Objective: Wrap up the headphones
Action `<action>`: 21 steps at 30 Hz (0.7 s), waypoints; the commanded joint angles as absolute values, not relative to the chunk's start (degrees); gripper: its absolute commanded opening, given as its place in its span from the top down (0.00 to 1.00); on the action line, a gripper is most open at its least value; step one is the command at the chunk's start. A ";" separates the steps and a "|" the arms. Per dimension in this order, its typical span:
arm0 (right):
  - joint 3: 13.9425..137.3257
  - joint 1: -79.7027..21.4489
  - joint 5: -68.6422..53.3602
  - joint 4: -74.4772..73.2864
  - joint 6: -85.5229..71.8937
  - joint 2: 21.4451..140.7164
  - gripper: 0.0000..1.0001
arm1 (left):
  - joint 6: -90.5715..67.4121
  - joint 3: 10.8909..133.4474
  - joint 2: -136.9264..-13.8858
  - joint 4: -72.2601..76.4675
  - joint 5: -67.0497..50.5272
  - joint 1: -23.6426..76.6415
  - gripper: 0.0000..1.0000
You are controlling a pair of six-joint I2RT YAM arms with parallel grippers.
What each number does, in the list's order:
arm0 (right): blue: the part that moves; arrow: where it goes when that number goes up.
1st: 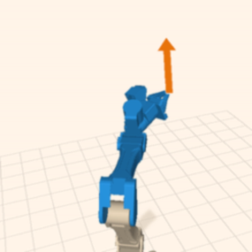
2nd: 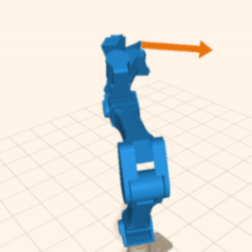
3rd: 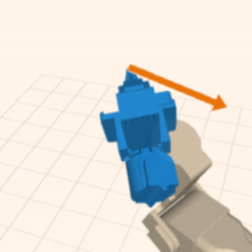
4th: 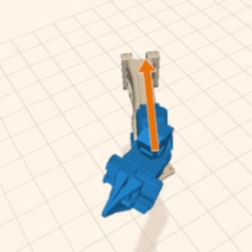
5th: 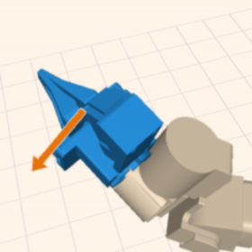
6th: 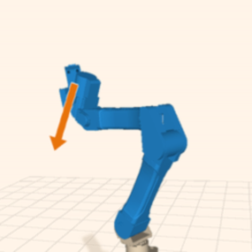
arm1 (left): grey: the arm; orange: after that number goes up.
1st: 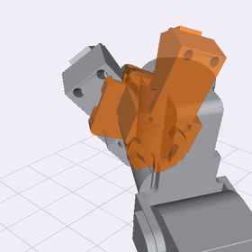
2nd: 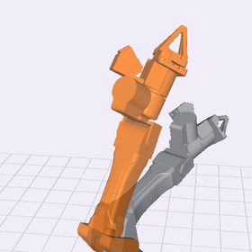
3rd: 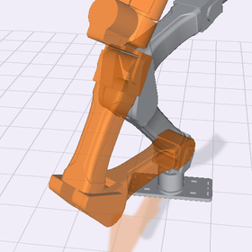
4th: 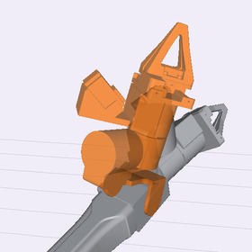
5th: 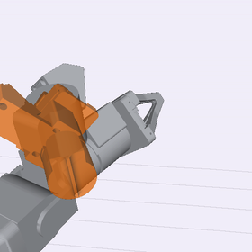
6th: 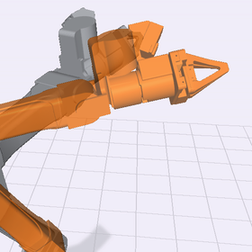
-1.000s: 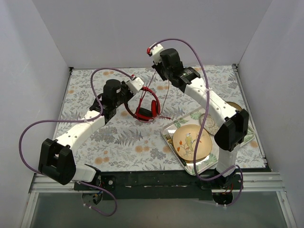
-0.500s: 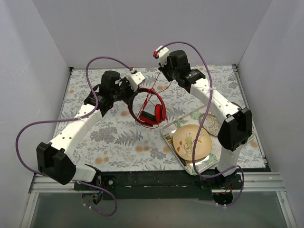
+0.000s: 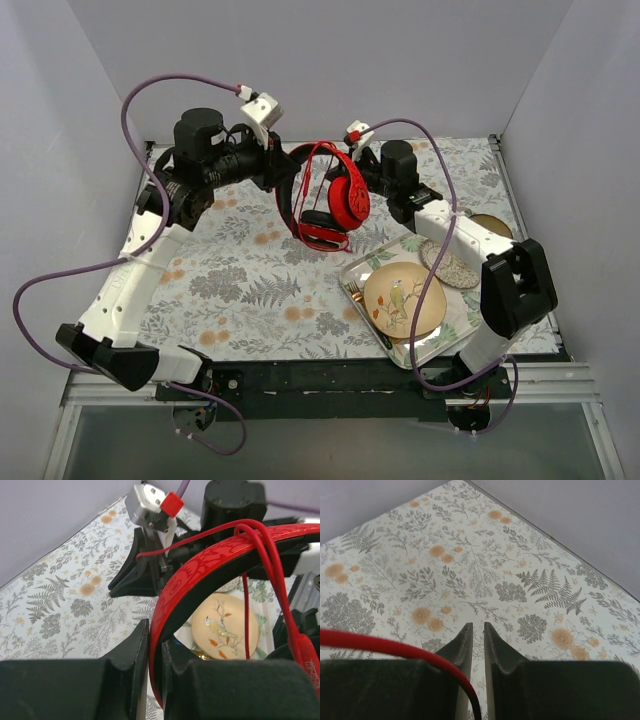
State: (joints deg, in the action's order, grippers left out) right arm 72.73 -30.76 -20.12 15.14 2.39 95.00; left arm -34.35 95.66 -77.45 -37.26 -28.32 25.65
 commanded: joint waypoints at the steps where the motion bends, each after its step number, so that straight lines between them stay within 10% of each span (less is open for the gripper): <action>1: 71.54 -31.38 -21.62 28.65 -7.02 97.29 0.76 | -43.32 100.63 -75.50 -35.34 -29.27 25.84 1.00; 21: 57.84 -33.66 -17.75 40.43 -16.96 104.94 0.63 | -46.58 111.71 -80.07 -33.40 -16.62 25.49 1.00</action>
